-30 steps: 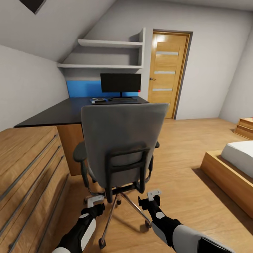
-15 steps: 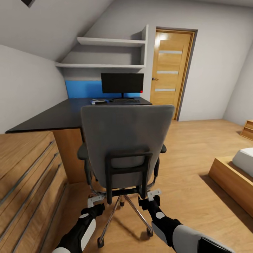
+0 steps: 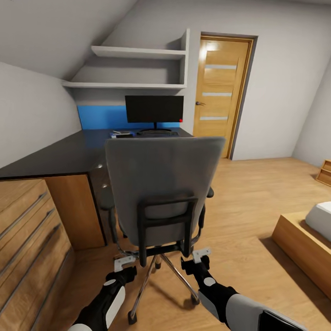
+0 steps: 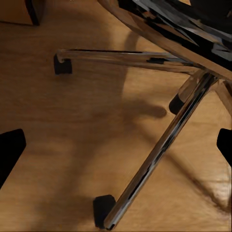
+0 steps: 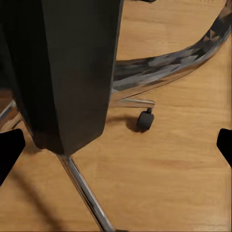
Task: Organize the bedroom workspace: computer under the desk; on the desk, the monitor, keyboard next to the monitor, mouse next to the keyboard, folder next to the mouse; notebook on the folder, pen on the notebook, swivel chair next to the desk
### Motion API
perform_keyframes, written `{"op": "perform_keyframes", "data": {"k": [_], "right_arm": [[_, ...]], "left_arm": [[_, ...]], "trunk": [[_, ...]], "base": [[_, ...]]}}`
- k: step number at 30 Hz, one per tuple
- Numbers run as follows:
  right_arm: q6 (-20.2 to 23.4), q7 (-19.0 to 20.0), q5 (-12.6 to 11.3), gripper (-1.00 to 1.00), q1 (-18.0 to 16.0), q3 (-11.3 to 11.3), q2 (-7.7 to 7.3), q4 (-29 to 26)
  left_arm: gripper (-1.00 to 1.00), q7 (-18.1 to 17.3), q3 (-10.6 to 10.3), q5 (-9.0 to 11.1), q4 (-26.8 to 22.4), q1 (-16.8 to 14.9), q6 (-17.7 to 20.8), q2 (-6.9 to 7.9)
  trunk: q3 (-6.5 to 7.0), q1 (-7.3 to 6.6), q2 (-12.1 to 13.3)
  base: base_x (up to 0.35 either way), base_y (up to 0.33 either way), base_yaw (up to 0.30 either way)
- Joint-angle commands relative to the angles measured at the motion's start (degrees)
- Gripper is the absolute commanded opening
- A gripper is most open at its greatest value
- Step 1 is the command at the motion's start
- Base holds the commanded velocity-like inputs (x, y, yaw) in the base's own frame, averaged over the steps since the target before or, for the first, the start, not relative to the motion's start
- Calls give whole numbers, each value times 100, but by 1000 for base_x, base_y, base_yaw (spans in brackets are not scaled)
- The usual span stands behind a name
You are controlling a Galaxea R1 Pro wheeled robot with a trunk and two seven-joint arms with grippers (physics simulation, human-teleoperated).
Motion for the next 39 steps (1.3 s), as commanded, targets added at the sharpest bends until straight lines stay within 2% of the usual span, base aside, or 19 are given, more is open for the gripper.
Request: {"op": "perform_keyframes", "data": {"k": [1, 9, 20, 29, 39], "right_arm": [[-11, -34, -41, 100, -3, 39, -1, -2], [-11, -34, -41, 100, -3, 40, -1, 0], [-11, -34, -41, 100, -3, 39, -1, 0], [-11, -34, -41, 100, -3, 39, -1, 0], [-11, -34, -41, 100, -3, 39, -1, 0]], "left_arm": [[100, 16, -22, 34, -24, -4, 24, 0], [100, 13, -22, 34, -21, -4, 24, 1], [100, 8, -22, 34, -21, -4, 24, 1], [100, 21, 1, 58, -75, -4, 21, 34], [100, 44, 9, 61, -81, -4, 25, 32]], "trunk": [[-5, 1, -2], [-5, 1, -2], [-5, 1, -2], [-5, 1, -2], [-184, 221, -403]], "base": [[243, -248, 0], [251, -229, 0], [314, -31, 0], [50, 0, 0], [0, 0, 0]]}}
